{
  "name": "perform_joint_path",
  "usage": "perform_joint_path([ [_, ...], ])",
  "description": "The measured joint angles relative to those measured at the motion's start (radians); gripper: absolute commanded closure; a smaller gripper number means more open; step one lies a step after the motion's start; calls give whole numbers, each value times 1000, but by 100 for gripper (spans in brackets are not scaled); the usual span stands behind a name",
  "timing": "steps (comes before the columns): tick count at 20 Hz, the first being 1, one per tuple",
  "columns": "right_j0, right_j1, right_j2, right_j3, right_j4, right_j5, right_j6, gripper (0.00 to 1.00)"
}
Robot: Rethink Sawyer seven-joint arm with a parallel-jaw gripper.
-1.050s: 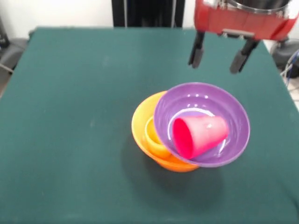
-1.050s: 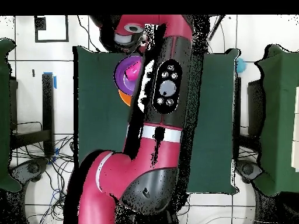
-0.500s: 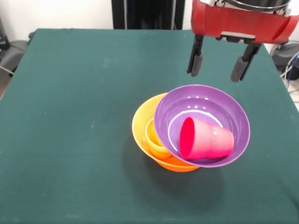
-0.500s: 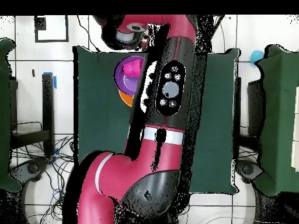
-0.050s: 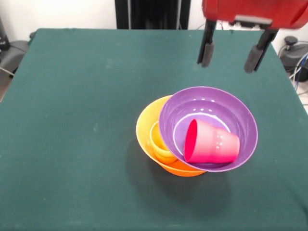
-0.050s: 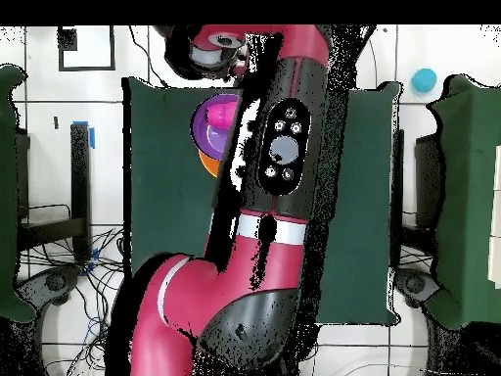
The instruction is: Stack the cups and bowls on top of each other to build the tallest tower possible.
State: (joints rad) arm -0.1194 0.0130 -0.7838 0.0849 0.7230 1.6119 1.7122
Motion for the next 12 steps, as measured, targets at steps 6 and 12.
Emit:
perform_joint_path([
  [6, -23, -1, -190, -43, 226, 56, 0, 0],
  [12, -41, -2, -430, -68, 473, 67, 0, 0],
])
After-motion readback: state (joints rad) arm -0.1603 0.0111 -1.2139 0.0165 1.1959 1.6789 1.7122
